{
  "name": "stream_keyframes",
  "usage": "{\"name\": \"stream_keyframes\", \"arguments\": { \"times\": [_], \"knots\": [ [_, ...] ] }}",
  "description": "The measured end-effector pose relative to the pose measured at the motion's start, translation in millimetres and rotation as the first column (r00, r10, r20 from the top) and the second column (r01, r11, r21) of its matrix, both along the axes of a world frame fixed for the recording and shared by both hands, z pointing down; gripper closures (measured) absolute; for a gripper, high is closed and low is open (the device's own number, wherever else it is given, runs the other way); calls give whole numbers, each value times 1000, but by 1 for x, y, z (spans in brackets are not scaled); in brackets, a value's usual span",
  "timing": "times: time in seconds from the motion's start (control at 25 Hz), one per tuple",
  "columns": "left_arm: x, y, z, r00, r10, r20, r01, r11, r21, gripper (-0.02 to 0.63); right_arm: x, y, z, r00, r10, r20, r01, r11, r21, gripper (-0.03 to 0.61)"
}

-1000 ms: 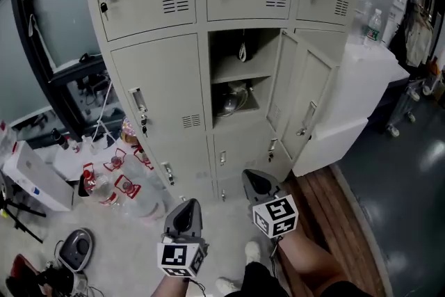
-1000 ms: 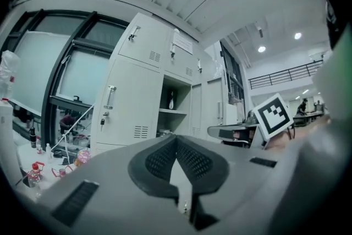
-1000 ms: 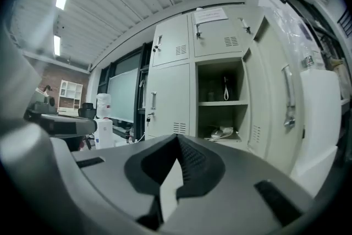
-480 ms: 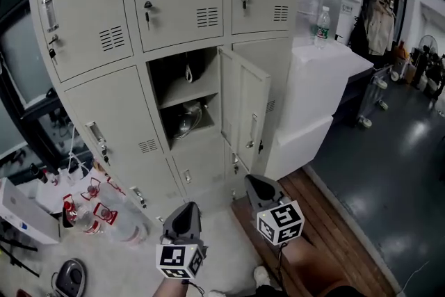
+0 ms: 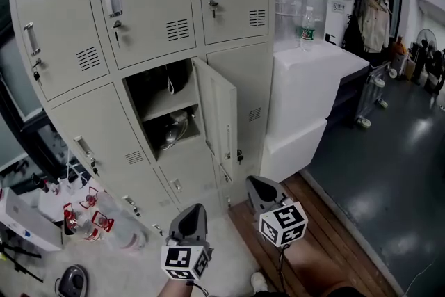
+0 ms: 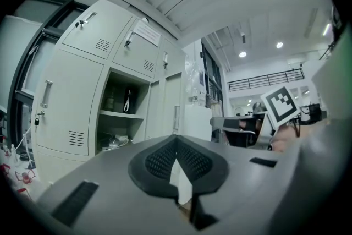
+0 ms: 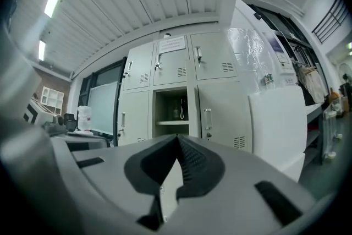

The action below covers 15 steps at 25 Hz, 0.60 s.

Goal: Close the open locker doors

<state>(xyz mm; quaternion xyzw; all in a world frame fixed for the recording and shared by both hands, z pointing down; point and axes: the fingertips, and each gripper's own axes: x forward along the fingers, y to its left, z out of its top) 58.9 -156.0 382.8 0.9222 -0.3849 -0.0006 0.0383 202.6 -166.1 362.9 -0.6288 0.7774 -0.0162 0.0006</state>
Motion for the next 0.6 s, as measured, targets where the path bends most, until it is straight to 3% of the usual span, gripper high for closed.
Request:
{"name": "stream_keyframes", "arguments": {
  "times": [0.6],
  "knots": [
    [51,-12,-10,997,-82,7,82,996,25,610,31,-31,-14,990,-141,17,140,989,52,576]
  ]
}}
